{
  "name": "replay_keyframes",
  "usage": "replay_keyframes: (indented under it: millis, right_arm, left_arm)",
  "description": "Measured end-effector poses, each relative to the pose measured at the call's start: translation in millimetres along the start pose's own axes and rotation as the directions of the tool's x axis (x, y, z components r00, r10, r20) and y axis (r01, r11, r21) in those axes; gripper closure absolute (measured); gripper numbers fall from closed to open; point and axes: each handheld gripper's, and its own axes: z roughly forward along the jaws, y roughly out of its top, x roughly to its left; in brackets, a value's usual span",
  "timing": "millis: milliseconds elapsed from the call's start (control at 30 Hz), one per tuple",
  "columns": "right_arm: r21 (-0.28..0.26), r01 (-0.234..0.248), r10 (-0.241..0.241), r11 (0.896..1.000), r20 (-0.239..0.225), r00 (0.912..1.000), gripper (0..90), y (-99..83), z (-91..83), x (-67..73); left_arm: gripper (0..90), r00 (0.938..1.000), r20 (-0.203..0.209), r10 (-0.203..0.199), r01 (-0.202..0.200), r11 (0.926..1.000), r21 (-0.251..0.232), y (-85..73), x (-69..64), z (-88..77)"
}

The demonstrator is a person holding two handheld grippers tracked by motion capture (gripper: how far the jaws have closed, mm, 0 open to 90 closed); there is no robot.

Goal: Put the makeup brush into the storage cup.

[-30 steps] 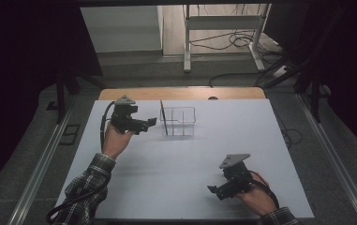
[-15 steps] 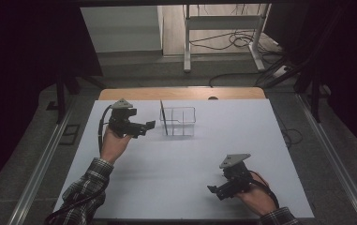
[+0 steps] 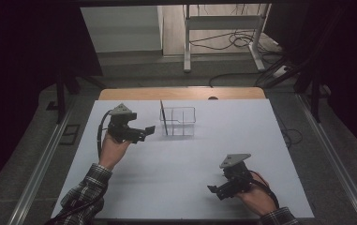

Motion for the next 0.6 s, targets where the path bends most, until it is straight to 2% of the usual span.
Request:
replay_keyframes:
  millis: [200,600]
  right_arm:
    - [0.006,-0.004,0.004,1.000,0.000,1.0000,0.9,-0.1,0.6,0.3]
    - [0.000,0.000,0.000,1.000,0.000,1.0000,0.9,0.0,0.0,0.1]
  left_arm:
    - [0.0,1.0000,0.010,0.000,0.000,1.0000,0.000,-9.3,0.3,-0.6]
    - [0.2,0.9998,0.013,0.012,-0.012,0.9999,-0.011,-15.3,-3.4,-6.3]
